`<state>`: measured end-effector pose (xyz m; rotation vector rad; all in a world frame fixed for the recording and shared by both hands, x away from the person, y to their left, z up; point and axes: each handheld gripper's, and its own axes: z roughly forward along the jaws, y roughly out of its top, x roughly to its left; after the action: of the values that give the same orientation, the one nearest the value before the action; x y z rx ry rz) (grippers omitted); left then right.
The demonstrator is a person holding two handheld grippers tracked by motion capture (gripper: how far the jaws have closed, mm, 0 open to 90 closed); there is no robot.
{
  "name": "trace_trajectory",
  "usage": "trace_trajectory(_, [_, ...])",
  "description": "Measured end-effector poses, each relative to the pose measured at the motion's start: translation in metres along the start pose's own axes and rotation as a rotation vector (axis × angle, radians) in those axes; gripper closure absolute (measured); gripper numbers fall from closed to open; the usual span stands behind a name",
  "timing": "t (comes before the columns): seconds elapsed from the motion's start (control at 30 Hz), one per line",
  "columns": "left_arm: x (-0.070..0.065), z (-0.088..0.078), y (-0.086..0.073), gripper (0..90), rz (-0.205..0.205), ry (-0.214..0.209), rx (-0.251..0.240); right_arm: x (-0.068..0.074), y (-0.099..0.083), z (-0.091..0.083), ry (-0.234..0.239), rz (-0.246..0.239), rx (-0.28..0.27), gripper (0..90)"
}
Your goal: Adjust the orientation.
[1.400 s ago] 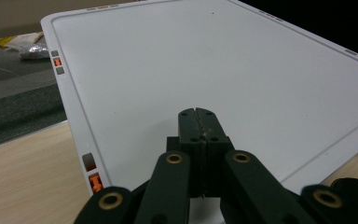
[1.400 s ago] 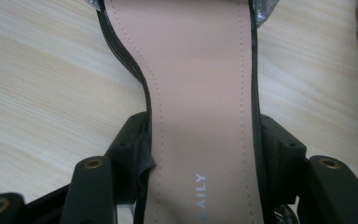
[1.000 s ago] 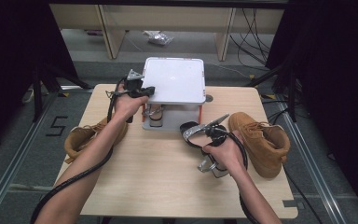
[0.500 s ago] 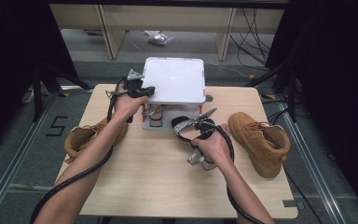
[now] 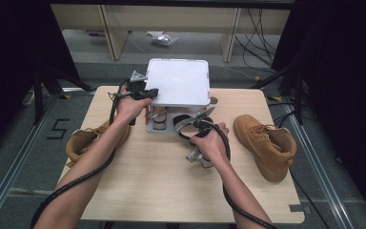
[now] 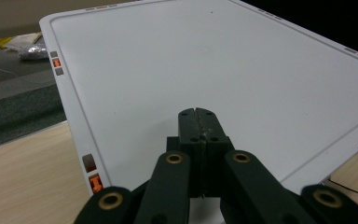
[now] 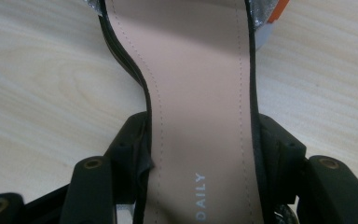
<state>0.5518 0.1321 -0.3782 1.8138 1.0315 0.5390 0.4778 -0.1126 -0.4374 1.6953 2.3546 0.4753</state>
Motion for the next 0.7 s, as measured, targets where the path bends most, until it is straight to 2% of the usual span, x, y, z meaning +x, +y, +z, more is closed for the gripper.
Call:
trace_trajectory(0.17, [0.0, 0.0, 0.0, 90.0, -0.001, 0.0, -0.002, 0.005, 0.008, 0.005, -0.003, 0.035, -0.001, 43.3])
trace_trajectory(0.2, [0.0, 0.0, 0.0, 90.0, -0.001, 0.0, -0.002, 0.005, 0.009, 0.007, -0.011, 0.018, -0.005, 43.3])
trace_trajectory(0.3, [0.0, 0.0, 0.0, 89.9, -0.002, -0.001, -0.003, 0.007, 0.012, 0.009, -0.006, 0.023, 0.003, 43.3])
trace_trajectory(0.33, [0.0, 0.0, -0.001, 90.0, -0.012, -0.003, -0.011, 0.008, 0.016, 0.011, -0.009, 0.03, -0.016, 43.3])
trace_trajectory(0.43, [0.0, 0.001, -0.001, 90.0, -0.012, -0.005, -0.012, 0.009, 0.02, 0.015, -0.014, 0.02, -0.015, 43.3])
trace_trajectory(0.47, [0.0, 0.001, -0.001, 90.0, -0.012, -0.004, -0.012, 0.01, 0.021, 0.015, -0.016, 0.041, -0.015, 43.3])
trace_trajectory(0.7, [0.0, 0.001, 0.0, 90.0, -0.009, -0.004, -0.01, 0.012, 0.025, 0.024, -0.015, 0.062, -0.012, 43.3])
